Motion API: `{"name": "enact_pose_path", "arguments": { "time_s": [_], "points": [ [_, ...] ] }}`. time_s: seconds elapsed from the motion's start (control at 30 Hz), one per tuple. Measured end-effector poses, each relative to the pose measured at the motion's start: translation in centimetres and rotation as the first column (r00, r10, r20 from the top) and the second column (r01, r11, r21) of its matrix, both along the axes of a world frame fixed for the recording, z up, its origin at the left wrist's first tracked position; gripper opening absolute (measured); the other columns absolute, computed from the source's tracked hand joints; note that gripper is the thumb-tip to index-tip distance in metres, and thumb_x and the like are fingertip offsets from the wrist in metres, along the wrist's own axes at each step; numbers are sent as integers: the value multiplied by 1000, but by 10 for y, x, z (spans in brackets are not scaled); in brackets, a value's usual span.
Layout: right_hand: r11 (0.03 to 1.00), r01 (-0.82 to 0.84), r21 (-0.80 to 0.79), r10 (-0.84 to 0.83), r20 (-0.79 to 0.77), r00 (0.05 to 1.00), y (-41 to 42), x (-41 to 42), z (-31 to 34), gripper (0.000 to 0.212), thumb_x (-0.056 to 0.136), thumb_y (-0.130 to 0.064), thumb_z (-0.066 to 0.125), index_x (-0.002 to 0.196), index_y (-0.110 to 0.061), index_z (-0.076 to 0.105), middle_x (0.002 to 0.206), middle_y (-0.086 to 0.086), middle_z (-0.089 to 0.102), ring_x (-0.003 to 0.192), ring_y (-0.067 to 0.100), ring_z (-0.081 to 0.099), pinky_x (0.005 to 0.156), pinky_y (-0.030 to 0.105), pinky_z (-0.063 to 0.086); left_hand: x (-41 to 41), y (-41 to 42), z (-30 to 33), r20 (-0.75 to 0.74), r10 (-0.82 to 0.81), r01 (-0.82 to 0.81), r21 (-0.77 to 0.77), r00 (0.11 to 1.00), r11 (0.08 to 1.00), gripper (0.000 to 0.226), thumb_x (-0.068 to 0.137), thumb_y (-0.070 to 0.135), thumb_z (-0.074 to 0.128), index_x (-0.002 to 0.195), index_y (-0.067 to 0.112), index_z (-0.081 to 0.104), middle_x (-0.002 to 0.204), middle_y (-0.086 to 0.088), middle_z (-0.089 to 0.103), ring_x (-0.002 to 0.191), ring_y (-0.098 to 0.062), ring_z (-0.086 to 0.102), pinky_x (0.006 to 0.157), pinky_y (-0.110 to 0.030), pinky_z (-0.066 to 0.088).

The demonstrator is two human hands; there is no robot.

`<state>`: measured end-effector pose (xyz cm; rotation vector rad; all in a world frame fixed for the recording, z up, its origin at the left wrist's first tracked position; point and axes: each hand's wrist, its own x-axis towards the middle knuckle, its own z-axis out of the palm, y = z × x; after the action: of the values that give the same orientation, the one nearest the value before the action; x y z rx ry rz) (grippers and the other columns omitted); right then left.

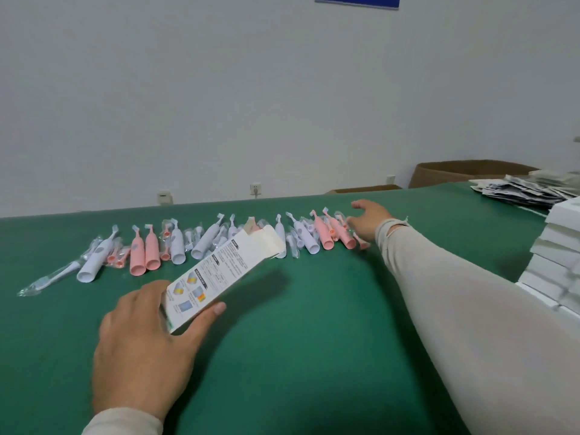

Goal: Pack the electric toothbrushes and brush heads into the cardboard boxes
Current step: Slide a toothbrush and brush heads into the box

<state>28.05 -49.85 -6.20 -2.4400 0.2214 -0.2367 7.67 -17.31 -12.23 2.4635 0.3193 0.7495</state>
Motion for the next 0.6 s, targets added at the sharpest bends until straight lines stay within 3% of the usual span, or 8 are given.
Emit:
{"name": "enact_pose_path", "arguments": {
  "time_s": [0.03,0.1,0.2,0.33,0.43,0.5,0.57,0.6],
  "points": [
    [998,-51,-41,49,-52,997,0,7,-3,56,95,-9,55,148,-27,46,152,3,47,105,28,66,90,32,52,1,0,-2,-4,-5,5,-16,1000,1000,64,63,86,54,103,37,49,102,3,55,100,-25,49,85,-44,45],
    [987,-130,-94,115,-151,982,2,20,-6,68,90,2,51,147,-34,46,147,7,51,85,30,69,74,36,59,2,1,-3,-10,-18,17,-52,1000,999,65,61,87,55,104,39,49,102,6,55,100,-24,51,85,-45,48],
    [925,-266,-273,207,-228,951,6,32,-6,65,91,6,49,146,-30,49,146,7,52,75,20,56,57,23,46,5,4,-5,-26,-33,31,-74,999,997,68,60,88,57,106,38,54,101,7,57,97,-25,54,83,-51,52],
    [895,-215,-390,136,-221,966,7,40,-5,29,97,-7,53,124,-6,63,119,15,68,91,29,65,82,33,54,5,2,-7,12,-31,32,-97,999,995,65,59,84,61,105,41,51,100,8,55,96,-26,53,82,-53,52],
    [894,-122,-431,40,-194,980,0,44,-3,21,98,-17,50,100,-5,68,106,16,72,86,31,67,79,34,53,6,4,-8,11,-31,32,-99,999,995,64,59,86,60,105,41,51,99,9,55,95,-26,53,80,-54,52],
    [920,-62,-388,3,-153,988,-2,49,-4,26,98,-23,46,114,-8,61,115,15,68,87,32,65,82,35,52,6,5,-9,2,-35,35,-89,999,995,67,59,89,57,105,41,53,98,9,56,94,-26,53,80,-54,53],
    [905,-92,-415,2,-212,977,0,52,-9,42,94,-25,53,136,-16,51,120,13,66,92,33,68,90,40,55,6,5,-9,6,-32,32,-87,999,996,68,60,91,56,105,41,53,98,10,55,95,-25,53,80,-54,53],
    [878,-110,-465,-10,-247,969,3,53,-12,47,91,-24,58,137,-16,51,117,11,68,93,32,68,90,40,56,6,4,-9,15,-26,27,-88,1000,996,67,59,90,57,106,42,52,98,10,54,96,-25,53,81,-53,52]
  ]
}}
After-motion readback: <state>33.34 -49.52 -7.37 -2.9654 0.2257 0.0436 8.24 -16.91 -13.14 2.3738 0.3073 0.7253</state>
